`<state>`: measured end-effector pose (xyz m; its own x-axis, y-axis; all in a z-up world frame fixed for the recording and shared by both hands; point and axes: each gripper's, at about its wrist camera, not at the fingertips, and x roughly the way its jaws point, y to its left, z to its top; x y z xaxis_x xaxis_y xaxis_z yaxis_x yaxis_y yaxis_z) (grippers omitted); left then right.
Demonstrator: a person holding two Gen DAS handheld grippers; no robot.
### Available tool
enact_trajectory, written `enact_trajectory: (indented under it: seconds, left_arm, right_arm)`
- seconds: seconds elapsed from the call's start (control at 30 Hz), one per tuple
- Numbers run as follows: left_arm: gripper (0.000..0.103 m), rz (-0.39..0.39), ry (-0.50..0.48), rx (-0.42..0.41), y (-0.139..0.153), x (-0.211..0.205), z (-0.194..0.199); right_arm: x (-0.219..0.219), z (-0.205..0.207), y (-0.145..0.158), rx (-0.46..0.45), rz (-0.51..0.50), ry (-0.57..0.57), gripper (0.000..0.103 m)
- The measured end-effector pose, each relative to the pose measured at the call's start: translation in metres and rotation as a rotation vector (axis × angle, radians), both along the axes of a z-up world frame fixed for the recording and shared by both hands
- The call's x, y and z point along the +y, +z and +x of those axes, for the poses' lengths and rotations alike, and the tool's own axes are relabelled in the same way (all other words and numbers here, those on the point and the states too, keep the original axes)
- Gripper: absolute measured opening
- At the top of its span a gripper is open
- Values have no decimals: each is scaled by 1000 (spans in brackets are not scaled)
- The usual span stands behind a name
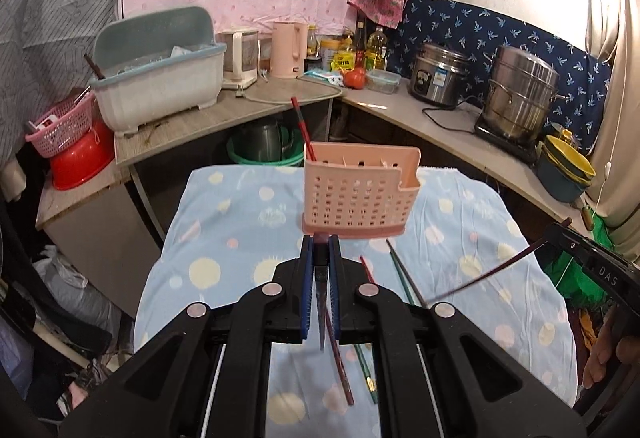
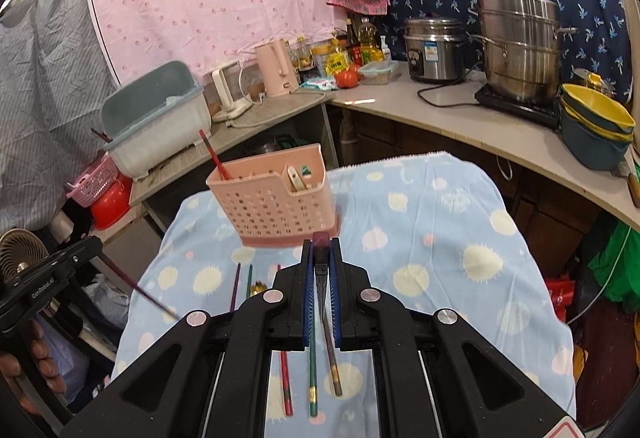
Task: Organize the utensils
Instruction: 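Lift both chopsticks and carry them up to the pink basket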
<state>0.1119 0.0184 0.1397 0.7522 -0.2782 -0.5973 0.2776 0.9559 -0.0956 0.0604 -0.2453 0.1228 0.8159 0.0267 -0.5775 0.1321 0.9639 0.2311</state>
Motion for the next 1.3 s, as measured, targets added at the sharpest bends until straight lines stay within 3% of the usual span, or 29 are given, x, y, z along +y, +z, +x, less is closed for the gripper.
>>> enact_trajectory:
  seconds: [0.6, 0.8, 1.03, 1.3]
  left_arm:
    - [7, -49, -10, -188, 102, -27, 82]
    - [7, -60, 2, -225, 121, -34, 115]
    - [7, -82, 10, -250, 129, -40, 147]
    - [7, -53, 4, -190, 93, -56, 178]
  right_arm:
    - [-2, 90, 97, -168, 29, 20, 7]
    - [5, 125, 116, -214, 36, 24, 7]
    - [16, 164, 101, -186, 56, 41, 7]
    - [19, 192, 45, -64, 57, 46, 7]
